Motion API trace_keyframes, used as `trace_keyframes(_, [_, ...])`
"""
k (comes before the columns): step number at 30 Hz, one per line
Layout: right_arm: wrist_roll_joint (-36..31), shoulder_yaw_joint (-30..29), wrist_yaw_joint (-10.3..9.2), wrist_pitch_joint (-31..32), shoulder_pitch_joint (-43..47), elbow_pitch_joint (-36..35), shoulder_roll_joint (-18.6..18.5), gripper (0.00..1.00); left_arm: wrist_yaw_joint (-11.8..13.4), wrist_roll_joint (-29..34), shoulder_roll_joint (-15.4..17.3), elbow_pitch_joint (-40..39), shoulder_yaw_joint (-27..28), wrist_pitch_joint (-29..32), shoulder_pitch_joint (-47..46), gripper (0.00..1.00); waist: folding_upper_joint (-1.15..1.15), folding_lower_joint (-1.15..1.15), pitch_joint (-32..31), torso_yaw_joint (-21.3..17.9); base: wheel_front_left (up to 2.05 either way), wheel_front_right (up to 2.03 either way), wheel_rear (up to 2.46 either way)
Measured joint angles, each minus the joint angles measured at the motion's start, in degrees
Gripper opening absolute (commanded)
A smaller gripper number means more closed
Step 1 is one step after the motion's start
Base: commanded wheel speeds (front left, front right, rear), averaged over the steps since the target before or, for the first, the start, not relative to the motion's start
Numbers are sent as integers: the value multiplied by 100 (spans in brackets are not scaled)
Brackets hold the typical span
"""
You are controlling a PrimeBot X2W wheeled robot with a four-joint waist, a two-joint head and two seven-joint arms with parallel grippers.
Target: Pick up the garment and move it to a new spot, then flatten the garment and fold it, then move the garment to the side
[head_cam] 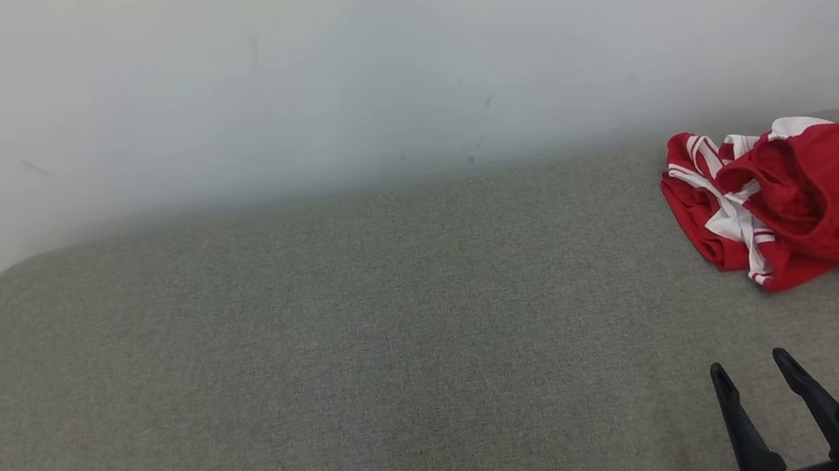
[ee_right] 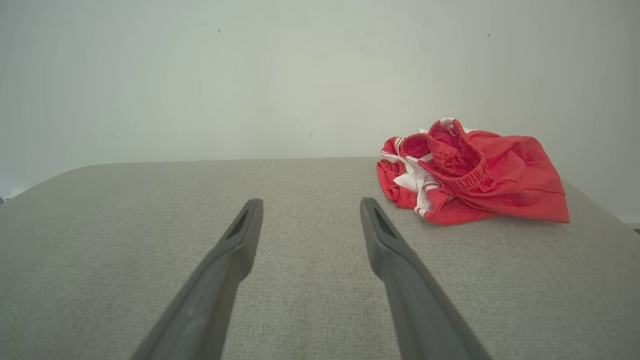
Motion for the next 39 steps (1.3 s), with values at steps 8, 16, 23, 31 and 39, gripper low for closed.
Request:
trace_keyframes(8, [-15,-55,0,16,-12,-7,-7,100,8,-1,32,32,-46,0,-1,100,0,0,-2,7,0,0,0])
trace_keyframes(16, [-14,-47,-1,23,-12,10,1,100,40,-58,48,5,-54,12,1,100,0,0,3,-16,0,0,0])
trace_keyframes(23, [-14,-47,0,52,-9,22,7,0,67,-103,62,16,-78,13,5,0,0,0,7,-31,0,0,0])
trace_keyframes(31, [335,-56,0,109,163,314,12,0,21,-408,-19,312,-89,90,36,0,1,0,21,-38,0,0,0])
trace_keyframes(39, [1316,-167,0,227,99,402,0,0,-89,-1311,-42,428,-34,276,-15,0,1,0,49,-47,0,0,0])
